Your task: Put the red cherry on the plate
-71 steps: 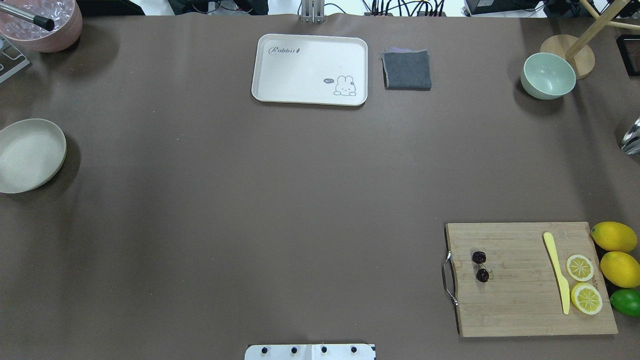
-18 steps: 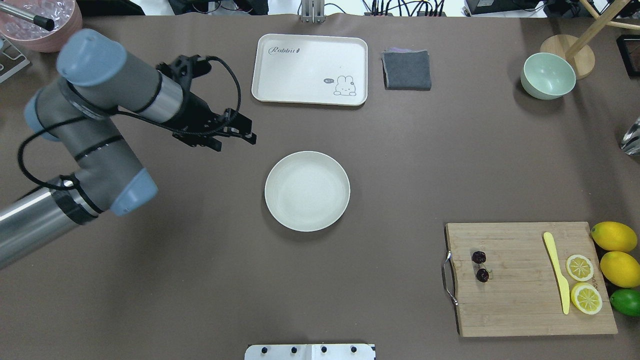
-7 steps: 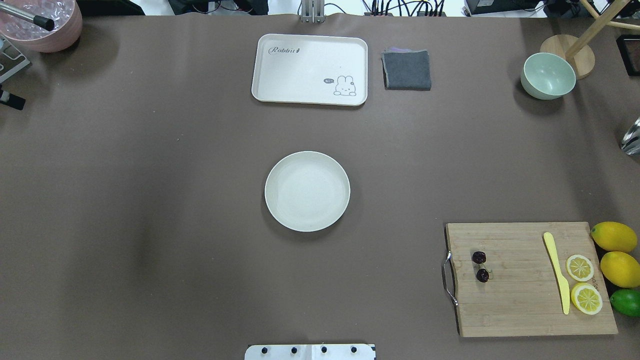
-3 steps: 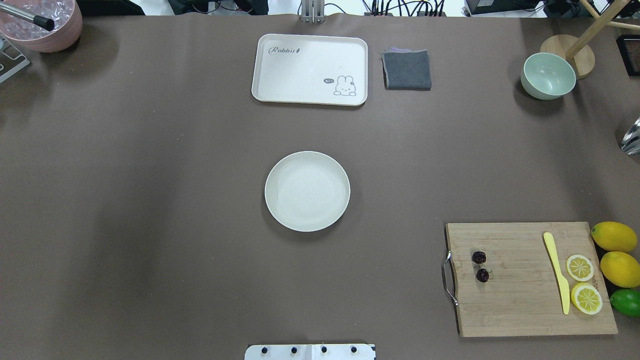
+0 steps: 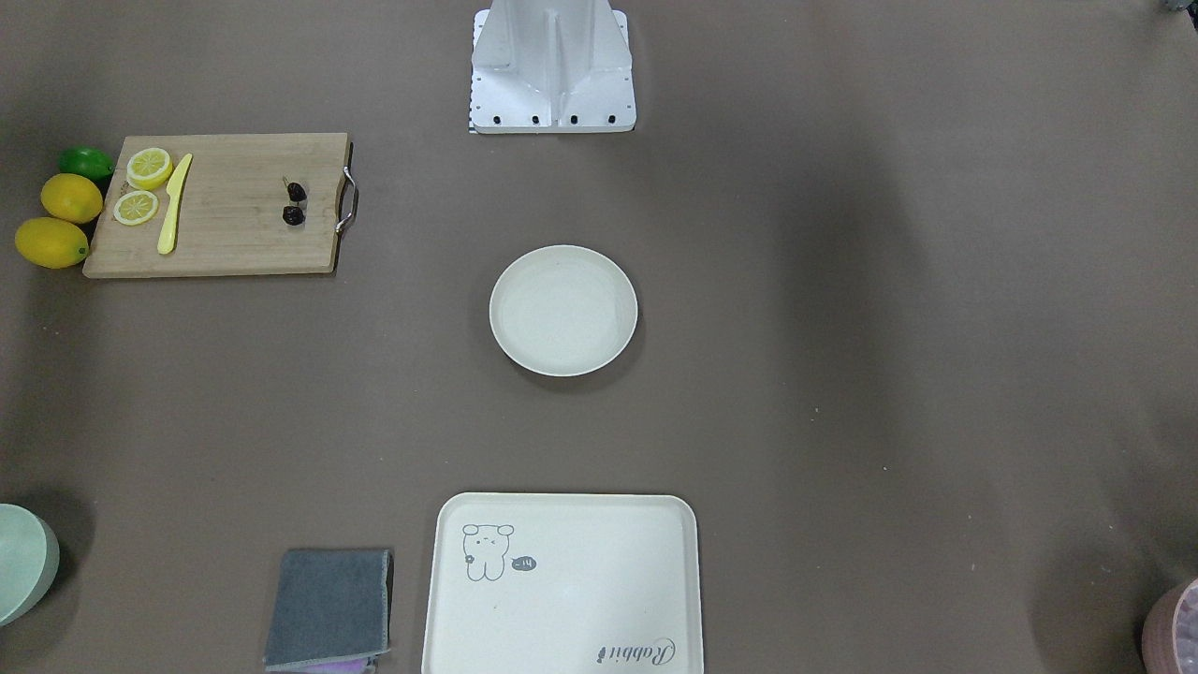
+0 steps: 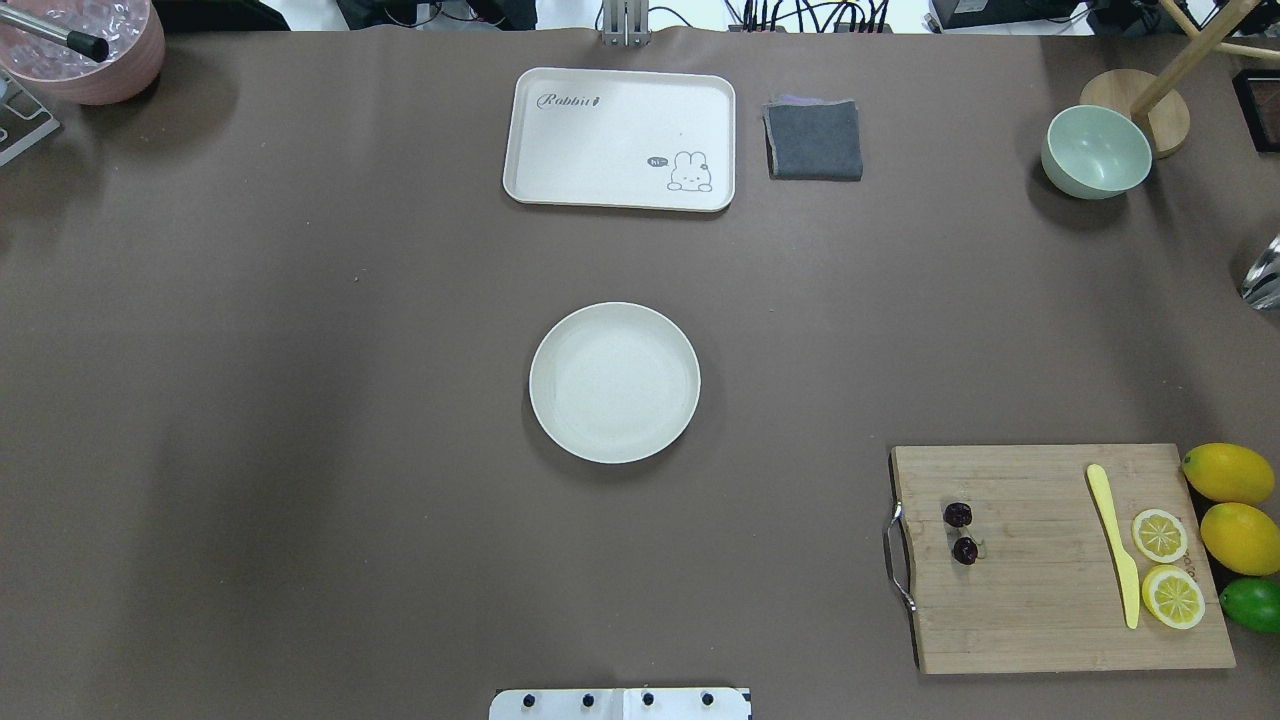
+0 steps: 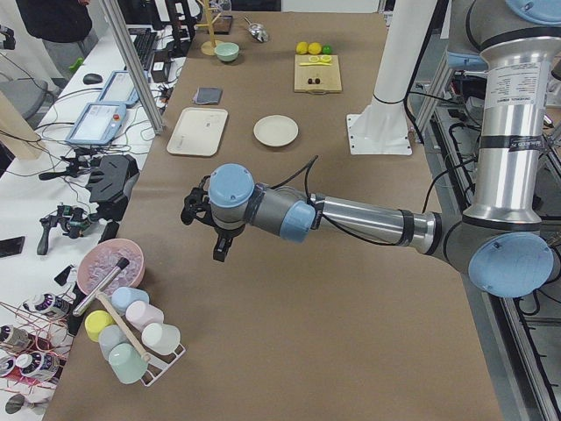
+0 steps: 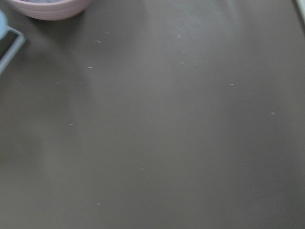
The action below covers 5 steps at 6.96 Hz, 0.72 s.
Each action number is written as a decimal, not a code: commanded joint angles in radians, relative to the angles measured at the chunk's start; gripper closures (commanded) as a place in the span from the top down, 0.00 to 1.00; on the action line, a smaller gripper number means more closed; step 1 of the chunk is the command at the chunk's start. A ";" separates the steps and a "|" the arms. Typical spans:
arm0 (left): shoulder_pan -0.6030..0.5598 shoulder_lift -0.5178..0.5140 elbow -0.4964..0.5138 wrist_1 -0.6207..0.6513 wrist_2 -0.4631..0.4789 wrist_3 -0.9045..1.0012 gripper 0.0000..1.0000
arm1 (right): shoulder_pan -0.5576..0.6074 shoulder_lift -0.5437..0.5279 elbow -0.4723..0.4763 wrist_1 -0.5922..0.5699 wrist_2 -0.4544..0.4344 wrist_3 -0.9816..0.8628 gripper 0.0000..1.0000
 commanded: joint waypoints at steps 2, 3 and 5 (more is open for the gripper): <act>-0.005 0.001 -0.047 0.080 0.039 0.006 0.99 | -0.380 0.108 0.207 0.021 -0.060 0.527 1.00; -0.008 0.000 -0.045 0.089 0.040 0.006 0.99 | -0.525 0.173 0.246 0.019 -0.144 0.727 1.00; -0.014 0.006 -0.056 0.090 0.036 0.004 0.99 | -0.744 0.239 0.281 0.022 -0.251 0.971 1.00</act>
